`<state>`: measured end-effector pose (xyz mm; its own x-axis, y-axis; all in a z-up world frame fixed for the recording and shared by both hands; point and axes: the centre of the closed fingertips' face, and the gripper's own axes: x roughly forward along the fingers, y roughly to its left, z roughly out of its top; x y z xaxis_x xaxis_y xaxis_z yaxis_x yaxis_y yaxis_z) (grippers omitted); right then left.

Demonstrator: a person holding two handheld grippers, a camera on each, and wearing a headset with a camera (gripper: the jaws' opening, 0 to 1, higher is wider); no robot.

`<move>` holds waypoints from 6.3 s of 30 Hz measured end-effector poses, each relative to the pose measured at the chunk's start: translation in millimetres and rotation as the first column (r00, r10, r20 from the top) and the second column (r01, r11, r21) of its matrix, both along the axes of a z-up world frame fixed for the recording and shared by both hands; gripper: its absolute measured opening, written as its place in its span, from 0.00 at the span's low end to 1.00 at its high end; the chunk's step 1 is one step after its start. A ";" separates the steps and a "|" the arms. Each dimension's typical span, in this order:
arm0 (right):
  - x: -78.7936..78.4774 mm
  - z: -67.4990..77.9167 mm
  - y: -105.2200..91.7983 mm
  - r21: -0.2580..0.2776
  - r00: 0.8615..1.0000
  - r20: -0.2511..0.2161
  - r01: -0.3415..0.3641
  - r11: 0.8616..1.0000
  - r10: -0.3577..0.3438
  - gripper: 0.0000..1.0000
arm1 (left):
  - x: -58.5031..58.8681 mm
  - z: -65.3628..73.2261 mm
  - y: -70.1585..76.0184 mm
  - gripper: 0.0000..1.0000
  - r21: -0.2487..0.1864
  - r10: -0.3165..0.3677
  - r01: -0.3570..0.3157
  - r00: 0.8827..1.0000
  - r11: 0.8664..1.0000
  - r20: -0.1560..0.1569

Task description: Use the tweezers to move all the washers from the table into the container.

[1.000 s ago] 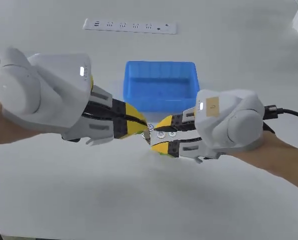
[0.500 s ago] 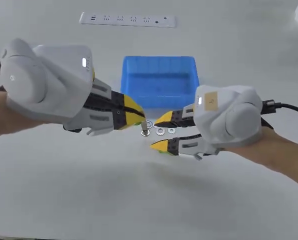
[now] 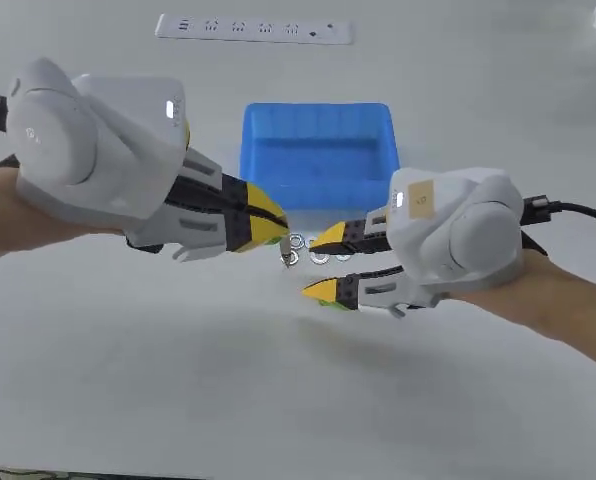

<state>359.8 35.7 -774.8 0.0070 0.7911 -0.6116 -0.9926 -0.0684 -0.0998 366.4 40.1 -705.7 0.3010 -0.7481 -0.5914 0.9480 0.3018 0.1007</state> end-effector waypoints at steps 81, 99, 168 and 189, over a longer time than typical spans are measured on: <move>22.6 51.3 16.3 0.087 0.997 0.031 0.070 0.994 -0.073 0.09 | 17.2 7.2 49.7 0.89 -0.091 0.396 -0.397 0.918 0.913 -0.030; 99.3 112.8 23.5 0.151 0.979 0.157 0.108 0.983 -0.132 0.09 | -13.6 -6.3 76.6 0.99 -0.136 0.514 -0.522 0.853 0.842 -0.093; 126.1 58.7 28.7 0.137 0.973 0.012 0.228 0.964 -0.232 0.09 | 11.1 17.0 89.8 0.50 -0.175 0.560 -0.546 0.828 0.819 0.038; 97.4 71.7 13.3 0.112 0.983 0.057 0.168 0.979 -0.175 0.09 | 75.3 58.4 38.0 0.44 -0.238 0.401 -0.373 0.913 0.897 0.080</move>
